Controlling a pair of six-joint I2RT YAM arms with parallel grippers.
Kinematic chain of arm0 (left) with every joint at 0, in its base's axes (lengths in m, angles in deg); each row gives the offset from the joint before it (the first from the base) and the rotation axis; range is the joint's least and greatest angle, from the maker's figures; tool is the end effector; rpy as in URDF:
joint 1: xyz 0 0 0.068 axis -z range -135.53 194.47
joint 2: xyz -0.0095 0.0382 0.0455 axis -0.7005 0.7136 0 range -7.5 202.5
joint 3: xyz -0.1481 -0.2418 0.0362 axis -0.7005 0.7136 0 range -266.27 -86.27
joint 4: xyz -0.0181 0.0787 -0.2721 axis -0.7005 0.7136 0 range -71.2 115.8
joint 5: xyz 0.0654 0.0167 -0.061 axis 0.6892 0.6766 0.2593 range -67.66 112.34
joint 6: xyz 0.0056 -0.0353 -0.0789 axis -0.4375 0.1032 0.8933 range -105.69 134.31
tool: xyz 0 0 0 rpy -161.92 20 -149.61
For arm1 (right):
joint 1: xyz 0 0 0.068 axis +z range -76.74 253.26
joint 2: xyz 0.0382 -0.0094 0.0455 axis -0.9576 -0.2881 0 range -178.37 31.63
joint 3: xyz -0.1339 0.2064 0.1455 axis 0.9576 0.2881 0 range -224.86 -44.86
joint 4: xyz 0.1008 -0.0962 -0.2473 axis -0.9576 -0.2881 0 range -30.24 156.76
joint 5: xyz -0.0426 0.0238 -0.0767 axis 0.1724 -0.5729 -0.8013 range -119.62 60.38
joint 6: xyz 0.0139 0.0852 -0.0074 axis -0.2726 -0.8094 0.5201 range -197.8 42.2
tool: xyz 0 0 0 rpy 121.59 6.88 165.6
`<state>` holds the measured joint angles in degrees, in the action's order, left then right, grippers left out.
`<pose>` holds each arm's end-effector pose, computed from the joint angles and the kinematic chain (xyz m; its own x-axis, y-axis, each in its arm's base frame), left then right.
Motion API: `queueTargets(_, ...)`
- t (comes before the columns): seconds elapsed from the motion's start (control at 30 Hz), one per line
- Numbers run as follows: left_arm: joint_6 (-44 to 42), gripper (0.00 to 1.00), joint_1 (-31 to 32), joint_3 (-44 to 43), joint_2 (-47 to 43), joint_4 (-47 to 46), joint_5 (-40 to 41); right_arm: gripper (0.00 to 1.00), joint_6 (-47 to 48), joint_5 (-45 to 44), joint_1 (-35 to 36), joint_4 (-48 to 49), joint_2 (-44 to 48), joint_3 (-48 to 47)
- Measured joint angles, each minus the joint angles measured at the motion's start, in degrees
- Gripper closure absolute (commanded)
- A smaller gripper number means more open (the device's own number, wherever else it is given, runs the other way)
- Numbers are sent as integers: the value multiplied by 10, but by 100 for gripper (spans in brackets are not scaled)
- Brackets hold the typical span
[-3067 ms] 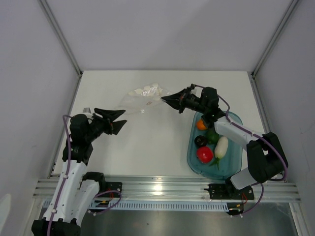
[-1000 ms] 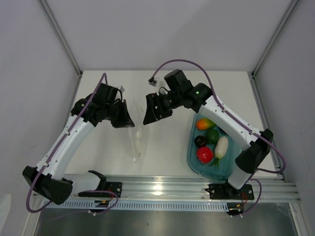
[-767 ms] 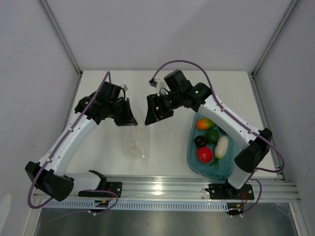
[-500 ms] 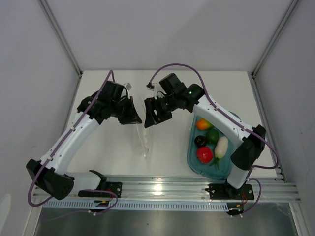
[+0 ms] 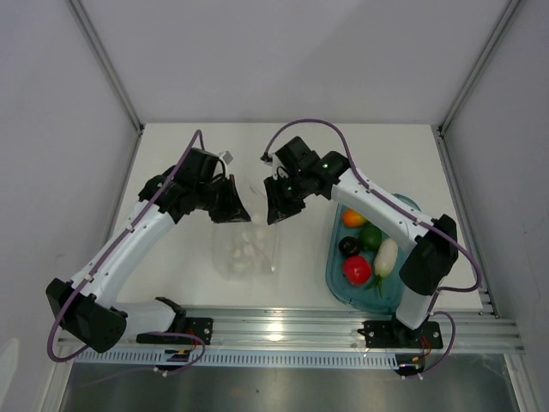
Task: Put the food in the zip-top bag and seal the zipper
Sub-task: Open the zipper of the food storage bag, then pick up the fake vegetable from the bin.
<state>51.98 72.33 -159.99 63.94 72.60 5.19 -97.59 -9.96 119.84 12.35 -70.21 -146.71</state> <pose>0.2454 -0.1552 0.3320 -0.9198 -0.1743 -0.3514 0.0589 0.8243 -0.5630 0.2773 0.3306 0.3263 -0.8029 -0.3849 -0.4552 -0.5812 0.6750 0.4545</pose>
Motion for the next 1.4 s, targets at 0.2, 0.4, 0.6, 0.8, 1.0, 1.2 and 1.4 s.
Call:
queueTargets(0.2, -2, 100, 0, 18, -13, 1, -3, 100, -5, -16, -33, 6, 4, 94)
queueTargets(0.4, -7, 99, 1, 25, -19, 2, -34, 100, -7, -17, -63, 22, 7, 150)
queueTargets(0.6, -7, 99, 1, 36, -22, -14, -75, 100, 0, -24, -65, 38, 9, 164)
queueTargets(0.8, -6, 99, 1, 44, -20, -26, -92, 67, 7, -26, -65, 38, 15, 166)
queueTargets(1.0, 9, 99, 1, 52, -7, -52, -91, 40, 12, -32, -66, 23, 47, 151)
queueTargets(1.2, 19, 99, 1, 55, 5, -70, -90, 26, 14, -38, -73, 3, 93, 142)
queueTargets(1.4, 20, 100, 1, 59, 21, -83, -91, 27, 7, -52, -103, -27, 166, 141)
